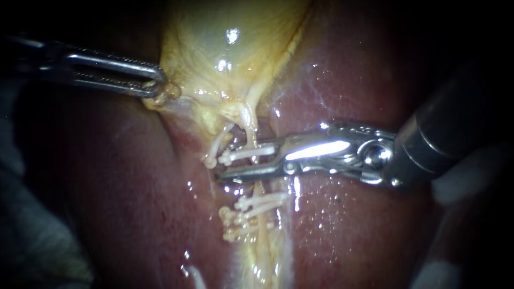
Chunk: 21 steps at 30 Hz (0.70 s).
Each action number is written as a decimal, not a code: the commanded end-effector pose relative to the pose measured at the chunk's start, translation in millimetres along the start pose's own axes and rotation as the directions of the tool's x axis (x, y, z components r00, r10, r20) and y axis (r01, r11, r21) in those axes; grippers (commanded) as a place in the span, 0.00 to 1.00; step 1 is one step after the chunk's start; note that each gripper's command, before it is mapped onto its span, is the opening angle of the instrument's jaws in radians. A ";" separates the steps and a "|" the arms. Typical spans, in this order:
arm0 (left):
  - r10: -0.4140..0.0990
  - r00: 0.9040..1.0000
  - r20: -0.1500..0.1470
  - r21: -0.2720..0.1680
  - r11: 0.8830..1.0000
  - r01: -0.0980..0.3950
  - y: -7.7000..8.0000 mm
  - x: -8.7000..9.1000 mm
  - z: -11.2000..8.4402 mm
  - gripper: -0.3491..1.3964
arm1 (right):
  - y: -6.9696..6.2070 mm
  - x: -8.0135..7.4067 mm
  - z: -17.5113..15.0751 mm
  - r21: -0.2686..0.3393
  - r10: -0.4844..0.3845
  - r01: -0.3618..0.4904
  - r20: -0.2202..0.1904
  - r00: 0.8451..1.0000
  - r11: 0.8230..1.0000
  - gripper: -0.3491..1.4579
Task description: Going back third clip right tube
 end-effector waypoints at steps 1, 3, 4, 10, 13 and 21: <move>0.000 1.000 0.000 0.000 1.000 0.000 0.0 0.0 0.0 0.00 | 0.3 -0.1 -0.1 -0.002 -0.007 0.007 -0.001 1.000 1.000 0.43; 0.000 1.000 0.000 0.000 1.000 0.000 0.0 0.0 0.0 0.00 | 0.8 -0.1 -0.4 -0.009 -0.019 0.019 -0.004 1.000 1.000 0.43; 0.000 1.000 0.000 0.000 1.000 0.000 0.0 0.0 -0.1 0.00 | 0.9 -0.1 -0.5 -0.015 -0.025 0.025 -0.006 1.000 1.000 0.43; 0.000 1.000 0.001 -0.001 1.000 0.000 0.0 0.0 -0.1 0.00 | 1.0 -0.3 -1.2 -0.020 -0.055 0.055 -0.008 0.998 0.998 0.43; 0.000 1.000 0.001 -0.001 1.000 0.000 0.0 0.0 -0.1 0.00 | 0.7 -0.6 -2.1 -0.019 -0.116 0.116 -0.005 0.993 0.993 0.43; 0.001 1.000 0.001 -0.001 1.000 -0.001 -0.1 0.0 -0.2 0.00 | -1.9 -1.3 -6.9 -0.075 -0.399 0.398 0.001 0.917 0.914 0.46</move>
